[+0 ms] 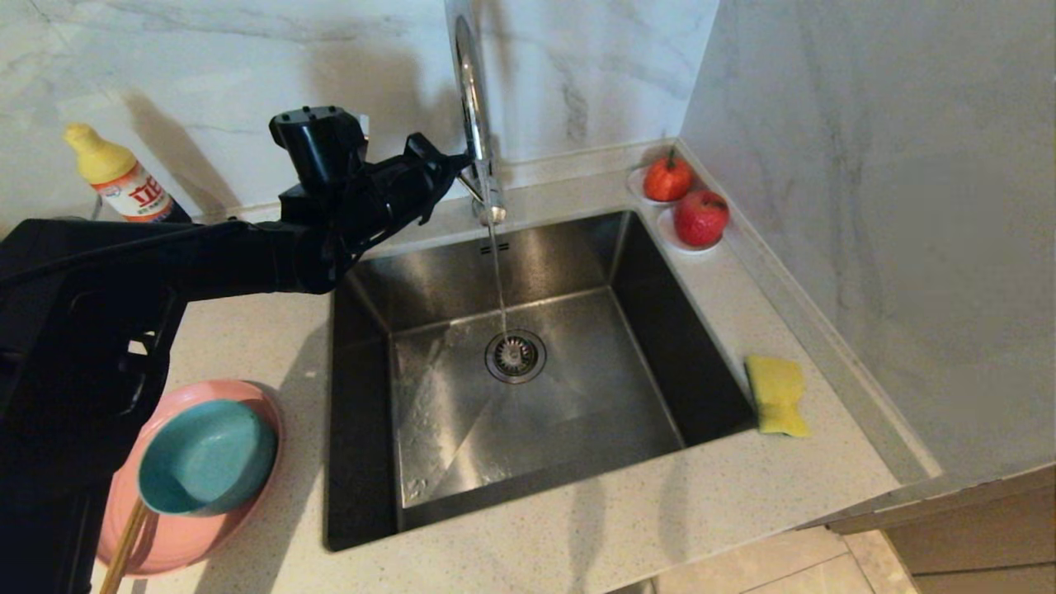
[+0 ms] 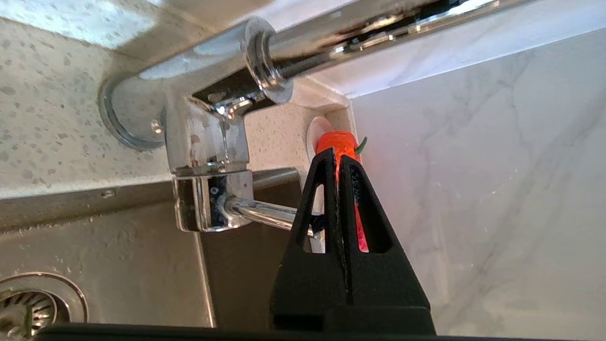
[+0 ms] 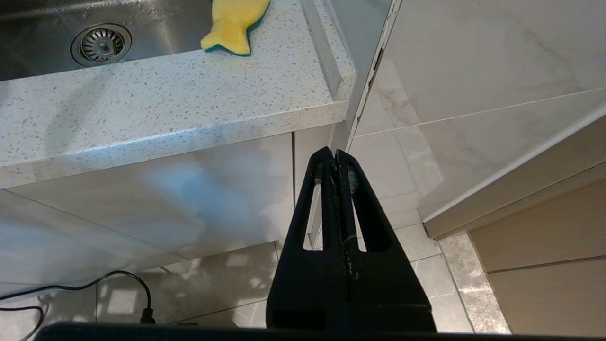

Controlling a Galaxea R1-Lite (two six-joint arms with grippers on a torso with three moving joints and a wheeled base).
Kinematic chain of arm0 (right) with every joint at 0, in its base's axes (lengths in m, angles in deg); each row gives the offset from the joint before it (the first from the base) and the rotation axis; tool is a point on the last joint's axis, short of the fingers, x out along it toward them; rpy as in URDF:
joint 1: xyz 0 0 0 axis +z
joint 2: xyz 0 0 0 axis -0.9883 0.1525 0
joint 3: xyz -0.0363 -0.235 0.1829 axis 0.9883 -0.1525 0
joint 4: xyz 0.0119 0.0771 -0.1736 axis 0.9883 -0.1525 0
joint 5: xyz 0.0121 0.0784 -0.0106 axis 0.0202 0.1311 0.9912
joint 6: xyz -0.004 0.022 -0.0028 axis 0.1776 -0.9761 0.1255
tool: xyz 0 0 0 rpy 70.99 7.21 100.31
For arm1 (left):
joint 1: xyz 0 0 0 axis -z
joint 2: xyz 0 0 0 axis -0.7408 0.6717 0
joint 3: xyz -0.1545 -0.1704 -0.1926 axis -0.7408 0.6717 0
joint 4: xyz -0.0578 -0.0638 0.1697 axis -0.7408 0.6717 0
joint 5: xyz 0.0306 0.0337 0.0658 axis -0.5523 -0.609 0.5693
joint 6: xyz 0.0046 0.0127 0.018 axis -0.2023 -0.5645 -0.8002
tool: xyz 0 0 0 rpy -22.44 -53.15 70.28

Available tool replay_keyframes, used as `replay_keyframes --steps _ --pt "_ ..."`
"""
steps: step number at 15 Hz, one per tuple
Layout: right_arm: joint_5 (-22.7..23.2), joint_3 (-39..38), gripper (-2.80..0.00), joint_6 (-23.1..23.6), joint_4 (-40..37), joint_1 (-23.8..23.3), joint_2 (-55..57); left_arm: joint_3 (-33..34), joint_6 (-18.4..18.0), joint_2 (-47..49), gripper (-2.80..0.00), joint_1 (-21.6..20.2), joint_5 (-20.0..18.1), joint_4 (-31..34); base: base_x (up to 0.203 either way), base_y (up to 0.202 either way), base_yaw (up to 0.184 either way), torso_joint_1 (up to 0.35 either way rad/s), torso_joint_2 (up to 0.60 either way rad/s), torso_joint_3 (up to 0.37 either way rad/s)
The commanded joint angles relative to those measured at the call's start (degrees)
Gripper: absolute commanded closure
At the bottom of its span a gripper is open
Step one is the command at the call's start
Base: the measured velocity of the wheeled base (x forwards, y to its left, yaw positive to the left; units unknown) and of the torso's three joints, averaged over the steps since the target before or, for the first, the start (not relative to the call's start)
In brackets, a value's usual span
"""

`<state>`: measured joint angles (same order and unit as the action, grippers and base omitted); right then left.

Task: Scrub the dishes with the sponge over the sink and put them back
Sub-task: Turn on the faucet

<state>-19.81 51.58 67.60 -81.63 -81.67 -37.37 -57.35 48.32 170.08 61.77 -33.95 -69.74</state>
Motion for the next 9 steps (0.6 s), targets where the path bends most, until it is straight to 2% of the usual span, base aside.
replay_keyframes --steps 1,9 --pt "0.0 -0.09 0.0 -0.02 0.01 0.06 -0.03 0.36 0.29 0.28 0.0 0.0 -0.05 0.05 0.0 0.0 0.0 0.0 0.0 0.0" --pt "0.0 -0.09 0.0 0.02 0.01 0.0 -0.03 3.67 0.29 -2.07 0.0 0.0 -0.19 0.23 0.0 0.0 0.0 0.0 0.0 0.0"
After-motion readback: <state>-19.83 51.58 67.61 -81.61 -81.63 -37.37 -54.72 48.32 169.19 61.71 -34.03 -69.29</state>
